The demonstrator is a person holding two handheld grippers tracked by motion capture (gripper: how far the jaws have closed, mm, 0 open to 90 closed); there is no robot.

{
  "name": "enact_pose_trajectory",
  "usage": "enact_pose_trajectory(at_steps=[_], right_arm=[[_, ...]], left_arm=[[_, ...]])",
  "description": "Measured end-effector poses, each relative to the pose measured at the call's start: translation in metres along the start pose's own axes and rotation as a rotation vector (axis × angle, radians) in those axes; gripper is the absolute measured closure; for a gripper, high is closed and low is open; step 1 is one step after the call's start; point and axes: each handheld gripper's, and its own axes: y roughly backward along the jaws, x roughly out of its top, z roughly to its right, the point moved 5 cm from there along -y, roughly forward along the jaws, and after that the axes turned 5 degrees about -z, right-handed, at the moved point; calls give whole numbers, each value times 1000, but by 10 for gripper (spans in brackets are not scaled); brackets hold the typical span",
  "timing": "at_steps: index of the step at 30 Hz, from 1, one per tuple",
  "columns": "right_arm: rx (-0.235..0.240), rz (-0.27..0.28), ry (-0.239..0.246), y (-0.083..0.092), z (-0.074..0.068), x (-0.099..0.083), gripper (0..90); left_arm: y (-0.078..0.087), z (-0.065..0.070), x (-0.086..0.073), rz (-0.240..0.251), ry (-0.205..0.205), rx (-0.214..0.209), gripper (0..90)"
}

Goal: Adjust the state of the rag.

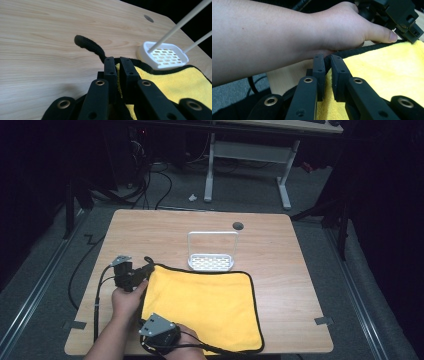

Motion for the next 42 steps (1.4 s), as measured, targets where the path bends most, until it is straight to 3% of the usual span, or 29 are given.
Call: enact_pose_trajectory(at_steps=[6, 11, 15, 21, 31, 42], right_arm=[[29, 29, 31, -11, -13, 21, 835], [28, 40, 34, -9, -14, 24, 835], [7, 45, 35, 0, -8, 21, 835], [-39, 56, 16, 24, 6, 8, 835], [-117, 53, -55, 65, 40, -29, 835], [-172, 23, -104, 91, 65, -67, 834]], left_arm=[[28, -20, 6, 18, 9, 41, 846], [31, -15, 12, 28, -7, 44, 846], [24, 0, 16, 39, -8, 23, 847], [6, 32, 21, 41, -43, 10, 846], [-25, 81, 22, 32, -94, 23, 846], [-54, 116, 13, -3, -137, 13, 845]])
